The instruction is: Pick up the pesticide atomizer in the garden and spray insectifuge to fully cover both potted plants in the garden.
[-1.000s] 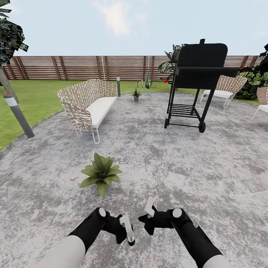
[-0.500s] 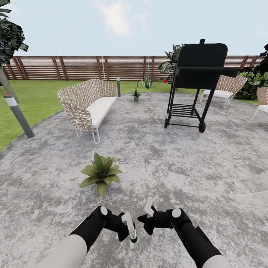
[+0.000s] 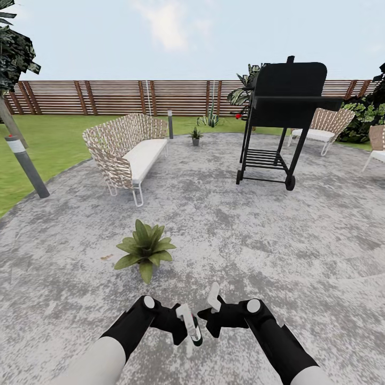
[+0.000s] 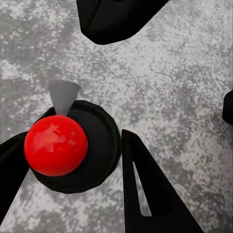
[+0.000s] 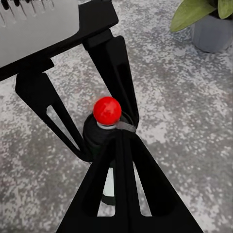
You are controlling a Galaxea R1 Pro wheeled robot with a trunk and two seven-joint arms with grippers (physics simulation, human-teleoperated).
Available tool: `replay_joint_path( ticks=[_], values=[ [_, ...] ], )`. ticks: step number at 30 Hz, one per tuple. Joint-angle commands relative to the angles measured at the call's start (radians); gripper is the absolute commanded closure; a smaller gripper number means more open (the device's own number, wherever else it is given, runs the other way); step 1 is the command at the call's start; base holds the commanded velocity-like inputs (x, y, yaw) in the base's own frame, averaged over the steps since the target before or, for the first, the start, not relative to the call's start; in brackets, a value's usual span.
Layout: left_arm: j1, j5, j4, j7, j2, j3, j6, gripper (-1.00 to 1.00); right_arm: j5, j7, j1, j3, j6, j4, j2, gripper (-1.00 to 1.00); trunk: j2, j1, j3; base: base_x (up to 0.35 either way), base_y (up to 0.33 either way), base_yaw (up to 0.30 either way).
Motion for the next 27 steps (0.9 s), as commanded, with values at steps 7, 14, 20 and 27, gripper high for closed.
replay_joint_path(
  ticks=[7, 14, 20, 27],
  values=[
    [0.000, -0.004, -0.001, -0.024, -0.002, -0.002, -0.002, 1.00, 0.002, 0.004, -0.001, 0.000, 0.008, -0.002, 0.000, 1.00, 0.000, 0.000, -0.001, 0.000, 0.000, 0.000],
    [0.001, -0.004, -0.001, -0.039, -0.002, -0.018, -0.003, 1.00, 0.002, 0.004, 0.000, 0.000, 0.008, -0.002, 0.000, 1.00, 0.000, 0.000, -0.001, 0.000, 0.000, 0.000],
    [0.000, -0.004, -0.002, -0.039, -0.002, -0.031, -0.004, 1.00, 0.003, 0.004, 0.000, 0.000, 0.008, -0.002, 0.000, 1.00, 0.000, 0.000, -0.001, 0.000, 0.000, 0.000],
    [0.000, -0.004, -0.003, -0.040, -0.002, -0.033, -0.002, 1.00, 0.002, 0.004, 0.000, 0.000, 0.008, -0.002, 0.000, 1.00, 0.000, 0.000, -0.001, 0.000, 0.000, 0.000]
  ],
)
